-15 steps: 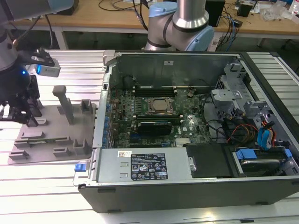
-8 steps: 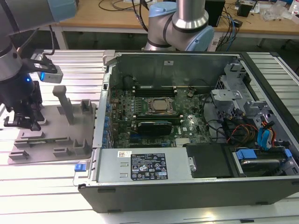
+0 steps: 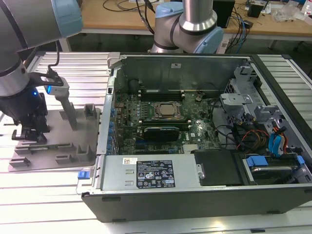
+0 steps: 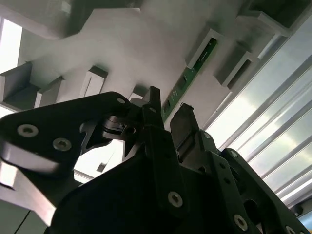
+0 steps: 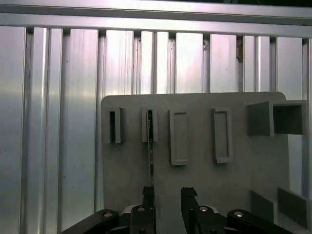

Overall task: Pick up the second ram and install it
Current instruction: 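Pick up the second ram and move it above second insertion slot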

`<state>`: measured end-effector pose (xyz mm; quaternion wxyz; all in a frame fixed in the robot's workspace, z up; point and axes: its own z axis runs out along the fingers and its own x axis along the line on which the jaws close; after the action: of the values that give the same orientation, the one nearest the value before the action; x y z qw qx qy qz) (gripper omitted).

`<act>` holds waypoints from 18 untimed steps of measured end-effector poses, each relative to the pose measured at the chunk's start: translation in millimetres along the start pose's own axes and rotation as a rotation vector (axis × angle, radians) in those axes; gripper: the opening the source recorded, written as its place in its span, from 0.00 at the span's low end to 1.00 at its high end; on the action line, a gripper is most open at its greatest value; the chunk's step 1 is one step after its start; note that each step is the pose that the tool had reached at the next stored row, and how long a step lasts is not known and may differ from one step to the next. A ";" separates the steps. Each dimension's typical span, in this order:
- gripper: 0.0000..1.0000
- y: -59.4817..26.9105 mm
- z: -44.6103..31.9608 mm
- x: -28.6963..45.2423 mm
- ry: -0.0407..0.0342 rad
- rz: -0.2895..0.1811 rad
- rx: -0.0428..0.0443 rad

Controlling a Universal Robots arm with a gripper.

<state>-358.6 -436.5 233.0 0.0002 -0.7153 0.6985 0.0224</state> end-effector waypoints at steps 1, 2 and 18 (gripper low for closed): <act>0.34 0.1 2.8 0.5 0.0001 -0.003 -0.0002; 0.34 0.7 7.8 3.9 0.0003 -0.011 -0.0003; 0.11 1.3 31.3 12.6 0.0008 -0.026 -0.0009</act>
<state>-360.6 -448.1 201.3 -0.0001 -0.7242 0.6892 0.0224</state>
